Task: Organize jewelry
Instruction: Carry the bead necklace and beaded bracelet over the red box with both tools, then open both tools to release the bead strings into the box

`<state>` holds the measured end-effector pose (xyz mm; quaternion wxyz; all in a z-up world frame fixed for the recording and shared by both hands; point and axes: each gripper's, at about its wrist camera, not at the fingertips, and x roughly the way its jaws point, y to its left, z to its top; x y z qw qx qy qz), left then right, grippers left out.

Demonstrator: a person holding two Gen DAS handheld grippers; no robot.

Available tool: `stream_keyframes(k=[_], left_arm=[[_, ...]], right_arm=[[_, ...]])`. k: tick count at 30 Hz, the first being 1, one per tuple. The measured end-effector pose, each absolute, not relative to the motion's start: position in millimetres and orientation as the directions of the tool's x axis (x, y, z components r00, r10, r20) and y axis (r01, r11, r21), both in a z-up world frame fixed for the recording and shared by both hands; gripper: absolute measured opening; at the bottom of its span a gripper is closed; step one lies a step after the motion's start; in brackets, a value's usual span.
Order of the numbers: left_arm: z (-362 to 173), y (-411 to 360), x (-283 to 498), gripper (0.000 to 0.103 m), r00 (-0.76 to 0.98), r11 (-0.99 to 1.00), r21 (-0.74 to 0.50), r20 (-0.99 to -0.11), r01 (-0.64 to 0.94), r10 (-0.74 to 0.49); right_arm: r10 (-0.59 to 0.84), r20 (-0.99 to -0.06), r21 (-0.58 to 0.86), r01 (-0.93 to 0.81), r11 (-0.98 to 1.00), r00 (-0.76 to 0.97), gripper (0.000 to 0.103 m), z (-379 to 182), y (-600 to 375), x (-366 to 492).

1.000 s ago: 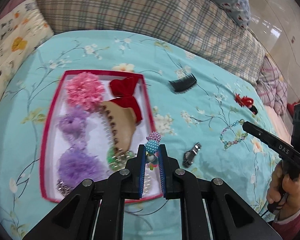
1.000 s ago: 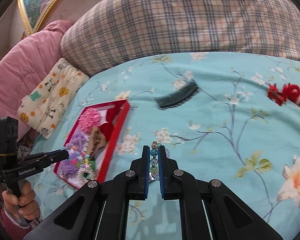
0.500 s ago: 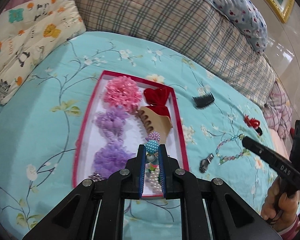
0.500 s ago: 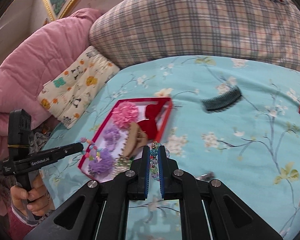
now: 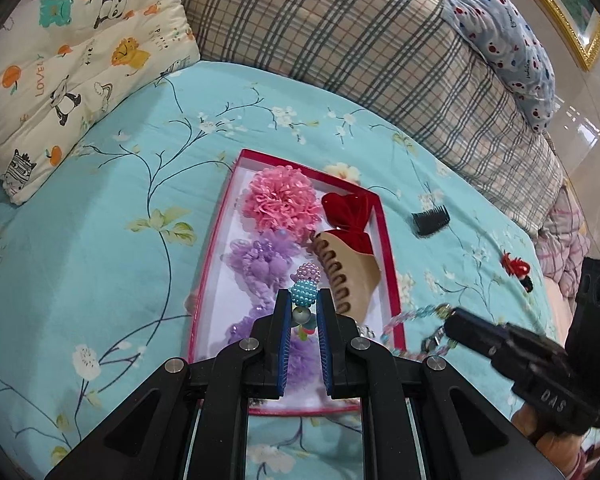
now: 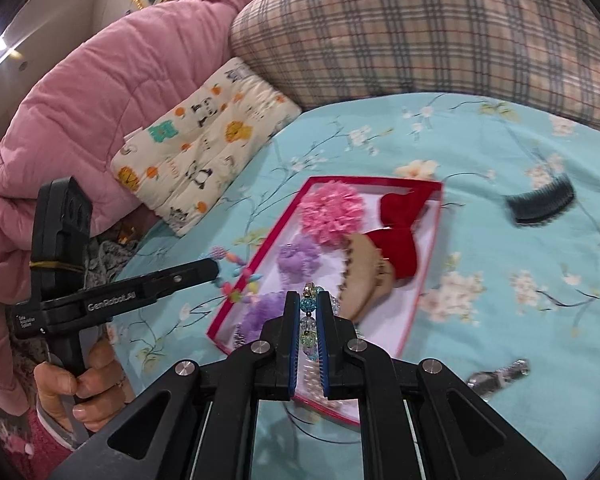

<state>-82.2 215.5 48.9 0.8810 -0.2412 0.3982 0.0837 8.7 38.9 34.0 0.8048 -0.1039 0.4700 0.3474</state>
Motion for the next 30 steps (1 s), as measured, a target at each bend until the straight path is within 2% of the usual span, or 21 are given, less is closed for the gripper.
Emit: stream_keyframes(k=[5,13,30], left_arm=[[26,224,-68,0.012,0.643,0.856,-0.375,-0.763,-0.357,-0.066],[-8,232,-53,0.012,0.595,0.836,-0.371,-0.801,-0.404,-0.068],[-31,232,-46,0.012,0.563,0.827,-0.36,-0.824,-0.431,-0.065]], right_arm=[[0.459,-0.846,0.182,-0.661,0.728,0.273,0.007,13,51,8],[0.368,-0.895,0.148,-0.609,0.779,0.253,0.007,-30,31,18],[0.311,-0.912,0.108,-0.578,0.809,0.266,0.007,-45,16,21]])
